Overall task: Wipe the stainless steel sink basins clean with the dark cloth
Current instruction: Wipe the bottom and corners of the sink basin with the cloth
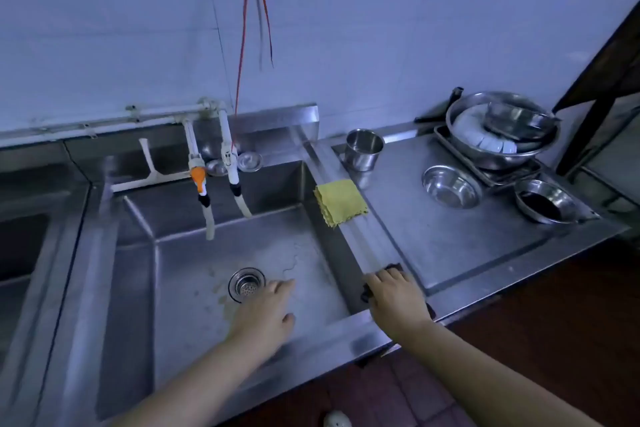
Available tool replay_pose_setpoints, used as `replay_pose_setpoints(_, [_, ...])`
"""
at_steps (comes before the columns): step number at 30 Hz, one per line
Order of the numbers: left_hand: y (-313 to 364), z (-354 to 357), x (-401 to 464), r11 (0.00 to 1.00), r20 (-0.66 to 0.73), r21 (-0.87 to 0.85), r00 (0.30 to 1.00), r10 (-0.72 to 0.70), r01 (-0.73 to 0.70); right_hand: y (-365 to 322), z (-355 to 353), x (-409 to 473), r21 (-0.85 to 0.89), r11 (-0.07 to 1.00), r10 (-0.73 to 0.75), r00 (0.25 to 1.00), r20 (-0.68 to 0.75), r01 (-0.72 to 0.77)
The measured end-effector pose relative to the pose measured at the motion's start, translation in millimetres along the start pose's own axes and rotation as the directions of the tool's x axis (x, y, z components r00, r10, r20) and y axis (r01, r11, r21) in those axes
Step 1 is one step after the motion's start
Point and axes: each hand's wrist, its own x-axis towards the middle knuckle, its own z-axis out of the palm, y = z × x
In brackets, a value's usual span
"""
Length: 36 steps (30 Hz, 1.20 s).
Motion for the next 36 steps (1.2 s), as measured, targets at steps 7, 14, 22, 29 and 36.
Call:
replay_pose_setpoints(7, [54,52,78,0.998,0.158,-0.062,0.987,0.002,0.008,92,39,32,0.121,0.992,-0.042,0.997,0.066,0.034])
replay_pose_setpoints(14, [93,103,139,0.981,0.260,-0.193,0.965,0.020,0.032,121,65,76,0.190,0.966,-0.194,0.976,0.100,0.173])
replay_pose_setpoints(22, [113,134,162,0.942,0.225,-0.301,0.971,-0.081,0.148,138,61,100,0.148,0.960,-0.260,0.951,0.167,0.237])
replay_pose_setpoints(29, [114,136,168,0.939,0.230,-0.325,0.972,-0.040,0.116,129,51,106,-0.013,0.913,-0.405,0.911,0.080,0.407])
replay_pose_setpoints(36, [64,116,150,0.796,0.194,-0.530,0.956,-0.222,0.293,86,48,136,0.095,0.874,-0.486,0.865,0.122,0.477])
